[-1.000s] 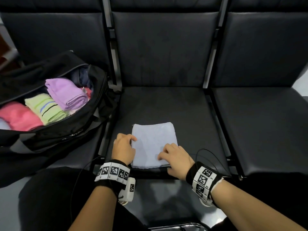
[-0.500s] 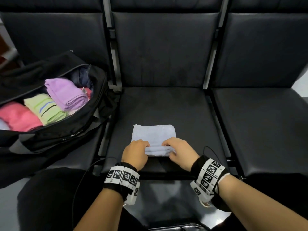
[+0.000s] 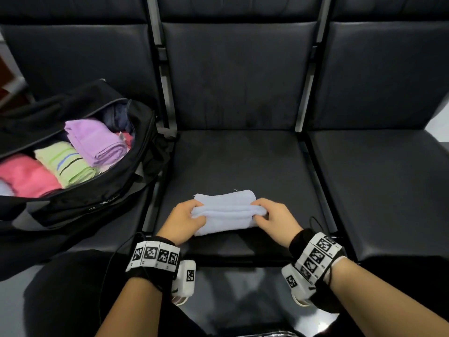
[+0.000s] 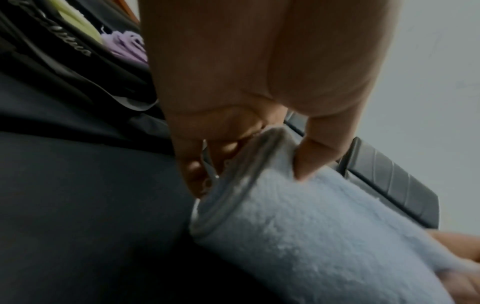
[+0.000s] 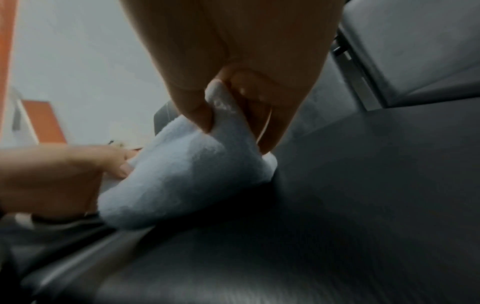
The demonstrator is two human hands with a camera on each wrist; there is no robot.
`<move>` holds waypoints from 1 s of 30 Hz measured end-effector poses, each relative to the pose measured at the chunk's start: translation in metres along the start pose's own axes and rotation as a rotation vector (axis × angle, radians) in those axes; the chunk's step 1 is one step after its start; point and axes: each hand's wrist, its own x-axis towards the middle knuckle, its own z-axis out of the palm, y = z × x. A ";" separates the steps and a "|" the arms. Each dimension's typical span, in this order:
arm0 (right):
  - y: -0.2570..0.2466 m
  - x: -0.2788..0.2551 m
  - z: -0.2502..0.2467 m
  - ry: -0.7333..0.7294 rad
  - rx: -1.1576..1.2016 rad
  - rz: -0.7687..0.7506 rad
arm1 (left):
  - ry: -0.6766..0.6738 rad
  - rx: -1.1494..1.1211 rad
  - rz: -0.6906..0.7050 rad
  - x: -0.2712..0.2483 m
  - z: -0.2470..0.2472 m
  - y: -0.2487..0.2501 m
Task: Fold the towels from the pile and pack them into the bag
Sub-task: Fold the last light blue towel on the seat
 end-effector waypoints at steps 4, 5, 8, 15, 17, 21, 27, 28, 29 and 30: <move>0.005 0.014 -0.006 0.070 0.085 0.067 | 0.024 -0.047 0.027 0.007 0.001 -0.001; 0.005 0.018 -0.004 0.092 0.110 0.097 | 0.052 -0.042 0.016 0.009 0.003 -0.002; 0.010 0.029 0.002 0.156 0.088 0.266 | 0.181 -0.016 -0.054 0.017 0.012 -0.006; 0.024 0.035 0.011 0.004 -0.008 0.421 | 0.238 0.001 -0.091 0.020 0.024 -0.018; 0.024 0.036 0.014 0.022 0.029 0.430 | 0.221 -0.003 -0.109 0.019 0.025 -0.018; 0.016 0.035 0.015 0.084 0.189 0.437 | 0.204 -0.016 -0.138 0.016 0.024 -0.019; -0.045 0.037 -0.012 0.137 0.252 0.078 | 0.028 -0.150 0.005 0.014 0.011 0.015; -0.060 0.039 -0.017 0.125 0.212 0.001 | -0.042 -0.223 0.059 0.013 0.007 0.026; -0.076 0.041 -0.023 0.103 0.167 -0.066 | -0.101 -0.284 0.111 0.011 0.002 0.036; -0.092 0.042 -0.027 0.068 0.130 -0.117 | -0.143 -0.336 0.158 0.010 -0.002 0.045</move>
